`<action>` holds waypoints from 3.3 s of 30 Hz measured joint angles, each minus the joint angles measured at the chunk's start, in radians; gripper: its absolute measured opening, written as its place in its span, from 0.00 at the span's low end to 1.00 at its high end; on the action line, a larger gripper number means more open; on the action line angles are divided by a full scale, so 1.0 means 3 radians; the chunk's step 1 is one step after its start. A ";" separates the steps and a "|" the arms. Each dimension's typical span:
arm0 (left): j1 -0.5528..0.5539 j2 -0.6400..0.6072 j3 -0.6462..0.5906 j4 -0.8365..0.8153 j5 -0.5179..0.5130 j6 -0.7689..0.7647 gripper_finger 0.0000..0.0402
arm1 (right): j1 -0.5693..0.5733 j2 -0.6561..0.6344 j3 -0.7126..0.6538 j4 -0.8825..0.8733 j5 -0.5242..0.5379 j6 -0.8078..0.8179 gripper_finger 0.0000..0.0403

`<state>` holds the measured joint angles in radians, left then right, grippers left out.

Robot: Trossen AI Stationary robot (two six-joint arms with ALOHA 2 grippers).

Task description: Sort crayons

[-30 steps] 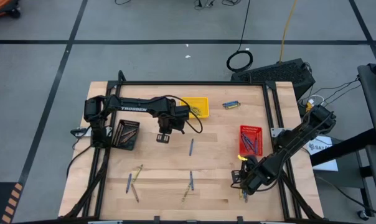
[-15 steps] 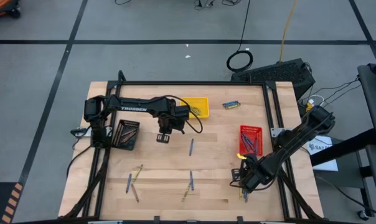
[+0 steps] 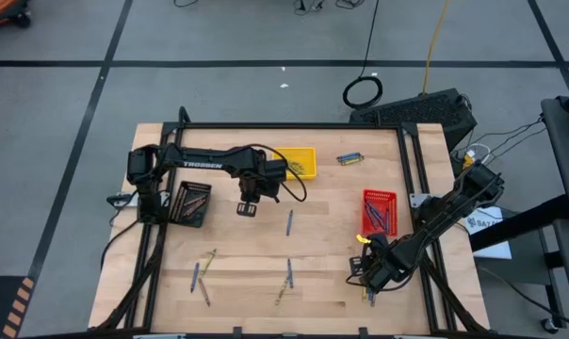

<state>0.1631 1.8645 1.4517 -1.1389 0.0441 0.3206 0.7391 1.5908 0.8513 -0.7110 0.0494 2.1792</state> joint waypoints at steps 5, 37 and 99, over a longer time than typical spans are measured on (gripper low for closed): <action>0.0001 0.0000 0.0000 0.0000 0.0000 0.0001 0.16 | 0.0001 0.0024 0.0001 -0.0016 -0.0006 -0.0003 0.24; 0.0000 0.0000 0.0000 0.0000 0.0001 0.0003 0.16 | -0.0004 -0.0151 0.0097 -0.0152 0.0305 -0.0248 0.00; 0.0000 0.0000 0.0000 0.0230 -0.0817 -0.0177 0.16 | -0.1572 -0.1127 0.0078 -0.2123 0.1405 -0.2093 0.00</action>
<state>0.1631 1.8645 1.4517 -1.0698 -0.2011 0.2676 0.2676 1.2526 0.8746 -1.3478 0.4709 1.5512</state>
